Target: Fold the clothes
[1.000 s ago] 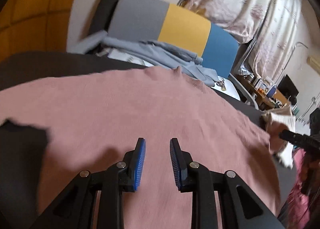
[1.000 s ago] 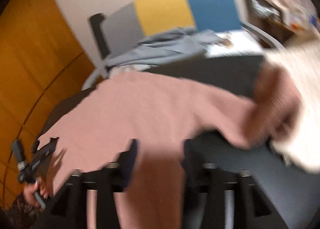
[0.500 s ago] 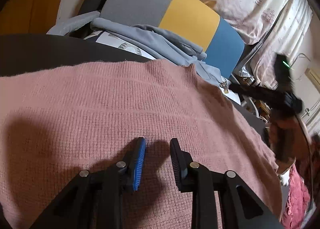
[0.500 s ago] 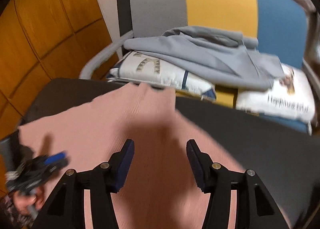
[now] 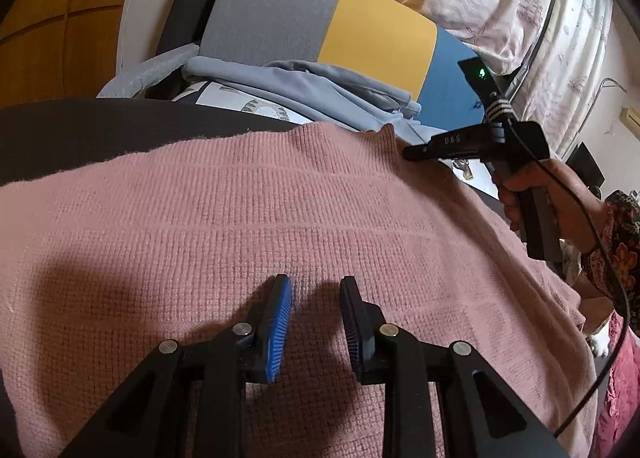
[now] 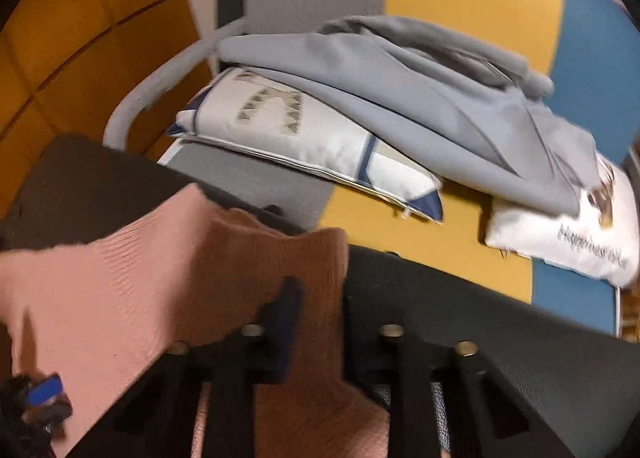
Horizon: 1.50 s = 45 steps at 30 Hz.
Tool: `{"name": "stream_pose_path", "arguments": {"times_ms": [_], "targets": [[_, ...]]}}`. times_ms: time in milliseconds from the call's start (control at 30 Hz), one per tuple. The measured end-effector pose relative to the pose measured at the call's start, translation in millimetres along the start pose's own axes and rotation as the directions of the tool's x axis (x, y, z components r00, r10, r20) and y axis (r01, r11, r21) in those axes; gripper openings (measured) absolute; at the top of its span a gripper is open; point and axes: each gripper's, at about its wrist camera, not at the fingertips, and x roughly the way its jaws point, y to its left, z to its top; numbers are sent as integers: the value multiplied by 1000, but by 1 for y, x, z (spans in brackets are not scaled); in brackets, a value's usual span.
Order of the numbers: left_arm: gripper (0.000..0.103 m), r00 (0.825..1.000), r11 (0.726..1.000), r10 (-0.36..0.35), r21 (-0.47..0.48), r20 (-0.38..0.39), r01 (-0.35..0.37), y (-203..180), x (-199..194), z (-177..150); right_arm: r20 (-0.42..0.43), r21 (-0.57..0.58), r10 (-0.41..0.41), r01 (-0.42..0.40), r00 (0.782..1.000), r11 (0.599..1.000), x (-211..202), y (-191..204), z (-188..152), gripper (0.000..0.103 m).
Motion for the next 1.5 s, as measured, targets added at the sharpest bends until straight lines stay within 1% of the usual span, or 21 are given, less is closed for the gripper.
{"name": "stream_pose_path", "arguments": {"times_ms": [233, 300, 467, 567, 667, 733, 800, 833, 900, 933, 967, 1033, 1100, 1200, 1233, 1267, 1300, 1333, 1400, 1433, 1500], "targets": [[25, 1000, 1000, -7, -6, -1, 7, 1, -1, 0, 151, -52, 35, -27, 988, 998, -49, 17, -12, 6], [25, 1000, 1000, -9, -8, -2, 9, 1, -1, 0, 218, -98, 66, -45, 974, 994, -77, 26, -28, 6], [25, 999, 999, -34, -32, -8, 34, 7, -1, 3, 303, -220, 132, -65, 944, 973, -125, 47, -88, 6], [25, 997, 994, -71, -79, -18, 69, 14, -2, 6, 299, -286, 177, -89, 938, 954, -133, 55, -134, 6], [25, 991, 979, -129, -166, -33, 122, 26, -3, 12, 217, -298, 162, -93, 963, 950, -114, 58, -173, 6], [26, 989, 961, -148, -241, -26, 137, 33, -7, 16, 180, -264, 172, -121, 969, 957, -103, 54, -186, 6], [26, 983, 926, -184, -336, -11, 170, 41, -11, 24, 168, -224, 205, -165, 964, 961, -102, 47, -187, 8], [27, 980, 916, -199, -356, -8, 183, 43, -12, 28, 167, -194, 235, -202, 958, 960, -105, 43, -185, 13], [29, 972, 891, -233, -405, -20, 205, 43, -13, 41, 134, -104, 311, -299, 941, 949, -107, 30, -184, 40], [31, 967, 880, -254, -422, -29, 218, 43, -12, 47, 134, -61, 319, -314, 938, 948, -109, 24, -186, 60], [33, 957, 867, -285, -441, -51, 234, 41, -9, 54, 136, -18, 330, -330, 934, 944, -111, 18, -188, 66], [36, 952, 874, -281, -442, -120, 203, 36, 3, 62, 163, 81, 402, -418, 901, 905, -114, 2, -195, 66], [38, 944, 891, -260, -428, -205, 152, 29, 19, 70, 221, 199, 470, -511, 855, 836, -116, -15, -199, 66], [38, 930, 914, -234, -391, -283, 110, 16, 41, 66, 251, 343, 532, -588, 809, 733, -102, -25, -195, 66], [38, 928, 920, -223, -378, -298, 100, 12, 48, 65, 252, 376, 553, -607, 794, 700, -95, -25, -192, 63], [38, 941, 918, -221, -380, -256, 112, 9, 46, 64, 253, 408, 572, -622, 780, 668, -88, -25, -189, 59], [38, 944, 914, -229, -387, -237, 124, 8, 47, 62, 234, 423, 575, -615, 784, 666, -81, -20, -186, 56], [35, 944, 910, -237, -392, -229, 133, 6, 48, 61, 215, 427, 564, -596, 798, 680, -76, -13, -182, 48], [17, 949, 917, -227, -377, -217, 134, 2, 45, 58, 179, 432, 538, -557, 824, 709, -67, -1, -173, 23], [8, 954, 927, -219, -349, -207, 136, -1, 41, 57, 180, 420, 516, -540, 837, 729, -69, 2, -168, 6], [8, 961, 945, -201, -294, -187, 141, -8, 33, 54, 186, 395, 471, -504, 862, 768, -74, 7, -159, 6]]}}
